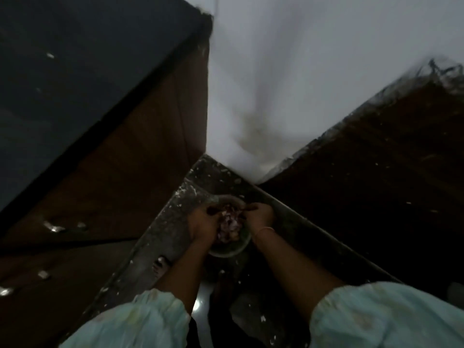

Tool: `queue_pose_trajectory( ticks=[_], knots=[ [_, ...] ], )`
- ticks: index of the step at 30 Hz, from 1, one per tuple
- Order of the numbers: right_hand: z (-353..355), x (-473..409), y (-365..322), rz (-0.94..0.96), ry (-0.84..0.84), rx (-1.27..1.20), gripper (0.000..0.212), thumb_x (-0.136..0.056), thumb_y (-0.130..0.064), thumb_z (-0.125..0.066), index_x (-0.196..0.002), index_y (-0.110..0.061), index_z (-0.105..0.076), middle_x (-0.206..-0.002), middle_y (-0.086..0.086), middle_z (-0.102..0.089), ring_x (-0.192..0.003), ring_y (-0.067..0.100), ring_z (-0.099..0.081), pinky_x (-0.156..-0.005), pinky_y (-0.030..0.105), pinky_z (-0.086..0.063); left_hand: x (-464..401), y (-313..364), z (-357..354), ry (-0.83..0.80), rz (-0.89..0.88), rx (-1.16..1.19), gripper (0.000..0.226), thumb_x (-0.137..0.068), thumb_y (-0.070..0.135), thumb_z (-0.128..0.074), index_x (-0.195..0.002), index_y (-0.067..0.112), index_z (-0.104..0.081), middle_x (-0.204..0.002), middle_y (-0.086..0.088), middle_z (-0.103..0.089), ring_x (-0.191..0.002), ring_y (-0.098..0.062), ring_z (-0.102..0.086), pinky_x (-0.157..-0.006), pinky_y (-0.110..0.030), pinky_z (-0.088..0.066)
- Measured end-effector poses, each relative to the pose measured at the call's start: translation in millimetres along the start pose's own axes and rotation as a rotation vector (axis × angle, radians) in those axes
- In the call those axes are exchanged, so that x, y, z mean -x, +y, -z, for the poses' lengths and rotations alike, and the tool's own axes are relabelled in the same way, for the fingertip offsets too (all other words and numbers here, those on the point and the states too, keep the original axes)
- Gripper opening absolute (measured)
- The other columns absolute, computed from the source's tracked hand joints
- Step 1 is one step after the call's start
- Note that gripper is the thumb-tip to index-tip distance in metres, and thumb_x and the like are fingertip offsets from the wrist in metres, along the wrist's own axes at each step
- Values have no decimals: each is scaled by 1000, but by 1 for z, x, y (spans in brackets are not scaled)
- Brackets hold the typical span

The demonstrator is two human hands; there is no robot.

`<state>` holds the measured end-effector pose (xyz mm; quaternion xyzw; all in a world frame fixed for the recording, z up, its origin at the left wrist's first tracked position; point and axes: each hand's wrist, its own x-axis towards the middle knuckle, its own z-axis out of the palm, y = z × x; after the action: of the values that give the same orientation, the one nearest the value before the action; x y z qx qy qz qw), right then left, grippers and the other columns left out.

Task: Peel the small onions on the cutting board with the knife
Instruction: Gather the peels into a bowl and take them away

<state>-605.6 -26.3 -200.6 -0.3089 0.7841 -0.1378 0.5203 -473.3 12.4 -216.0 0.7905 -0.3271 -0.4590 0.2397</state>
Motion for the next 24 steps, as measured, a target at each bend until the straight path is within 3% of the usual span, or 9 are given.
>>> queue_pose_trajectory(
  ticks=[3,5,8,12,15,19,22,24],
  knots=[
    [-4,-1,10,80,100,-22,22,-88,3,-61,-108,7,-69,-107,14,-69,-100,26,-63,-69,13,-46,-3,-13,-15,12,-9,-77,25,-84,16,-76,-106,5,-76,-108,-20,-73,-103,-33,-68,-89,-32,-47],
    [-9,-5,19,126,165,35,25,-88,-1,-61,-111,3,-70,-110,16,-70,-105,26,-63,-79,19,-46,-4,-19,-27,-59,-13,-70,28,-89,12,-67,-115,4,-73,-115,-21,-71,-110,-34,-66,-97,-33,-45],
    [-12,-8,31,155,181,87,24,-87,-5,-64,-109,-1,-72,-108,16,-71,-102,25,-65,-89,27,-46,-8,-31,-42,-143,-31,21,47,-76,13,-57,-120,4,-69,-119,-18,-70,-115,-32,-63,-105,-39,-46],
    [-14,-12,38,149,208,48,12,-80,-2,-66,-91,-4,-69,-95,13,-70,-90,23,-62,-88,34,-51,-8,-32,-45,-42,-52,-29,37,-82,1,-69,-117,12,-72,-118,-13,-71,-113,-30,-64,-105,-38,-46],
    [-20,-18,39,129,167,-13,18,-79,1,-66,-88,-14,-60,-91,12,-66,-86,19,-56,-81,27,-48,-6,-17,-39,18,-62,-42,36,-82,8,-71,-118,12,-72,-116,-13,-72,-112,-29,-64,-102,-33,-45],
    [-19,-18,35,133,144,-59,20,-84,6,-62,-84,-13,-56,-80,4,-59,-76,15,-52,-72,23,-42,-11,-8,-41,-86,-46,-132,27,-96,20,-61,-117,7,-72,-116,-18,-71,-110,-34,-64,-94,-34,-46],
    [-19,-18,35,168,217,-19,23,-80,3,-66,-75,-17,-55,-76,3,-59,-80,18,-54,-64,20,-33,-22,-17,-53,-204,48,-102,53,-102,48,-43,-115,5,-71,-119,-22,-68,-113,-37,-62,-100,-42,-46],
    [-20,-15,32,185,212,90,17,-81,-4,-66,-74,-18,-60,-75,5,-62,-82,23,-58,-67,26,-36,-29,-29,-60,-255,59,-165,49,-97,48,-50,-114,8,-73,-117,-20,-70,-113,-35,-63,-100,-43,-48]
  ],
)
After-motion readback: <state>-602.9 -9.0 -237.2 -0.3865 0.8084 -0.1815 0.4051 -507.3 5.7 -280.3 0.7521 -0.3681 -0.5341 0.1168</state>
